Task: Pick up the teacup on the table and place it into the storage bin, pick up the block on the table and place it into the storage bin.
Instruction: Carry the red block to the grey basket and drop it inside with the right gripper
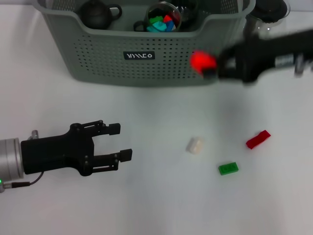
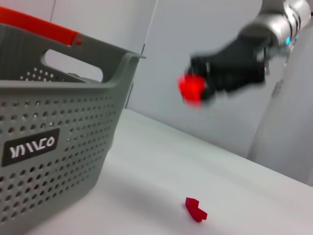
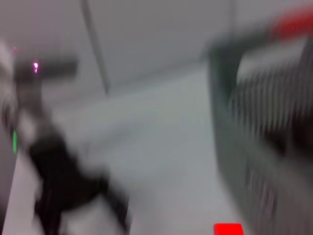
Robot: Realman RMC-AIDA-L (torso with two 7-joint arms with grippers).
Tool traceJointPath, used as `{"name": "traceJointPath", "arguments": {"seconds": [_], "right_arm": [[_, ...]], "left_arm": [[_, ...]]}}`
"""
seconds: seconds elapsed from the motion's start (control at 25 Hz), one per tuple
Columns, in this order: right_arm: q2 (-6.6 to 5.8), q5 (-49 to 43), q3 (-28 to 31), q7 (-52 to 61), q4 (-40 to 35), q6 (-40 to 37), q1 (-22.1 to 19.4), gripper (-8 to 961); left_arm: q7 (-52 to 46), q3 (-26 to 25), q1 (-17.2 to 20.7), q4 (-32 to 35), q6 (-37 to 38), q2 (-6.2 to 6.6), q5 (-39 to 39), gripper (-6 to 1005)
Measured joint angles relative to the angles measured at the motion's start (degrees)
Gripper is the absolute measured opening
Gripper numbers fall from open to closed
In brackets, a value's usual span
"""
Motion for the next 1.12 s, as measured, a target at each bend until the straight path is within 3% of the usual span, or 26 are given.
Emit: {"name": "traceJointPath", "arguments": {"seconds": [0.16,0.28,0.36,0.44,0.6,0.84,0.96,1.12], "right_arm": [[0.16,11.6,-0.7,1.6,-2.7,5.9,0.0,213],[0.17,13.0,-2.0,3.4,-3.2,9.8,1.6,215],[0.00,11.6,-5.4,10.2,-4.2,19.7,4.9,216],[-0.12,10.4,-6.4,12.6,-4.3,22.6,6.3,217],[-0.20,-0.9,-9.1,23.4,-0.3,31.0,14.4,219],[-0.09,-20.7,-10.2,36.7,13.9,37.6,27.2,222],[0.10,-27.4,-10.6,39.3,20.7,39.8,31.6,224],[0.30,-29.7,-13.8,41.1,26.1,42.4,34.0,226]], "left_arm": [[0.0,0.0,0.3,0.1,1.6,0.19,0.4,763],[0.0,0.0,0.4,0.2,2.3,0.23,0.5,763],[0.0,-0.1,0.5,0.1,2.5,0.21,0.5,763],[0.0,0.2,0.5,0.0,2.8,0.10,0.5,763],[0.6,1.2,0.3,-0.4,5.4,-0.14,0.5,763],[1.7,1.3,0.0,-1.4,7.6,-0.22,0.5,763],[1.8,1.3,0.0,-1.4,7.5,-0.25,0.5,763],[1.8,1.3,0.0,-1.5,7.3,-0.28,0.2,763]]}}
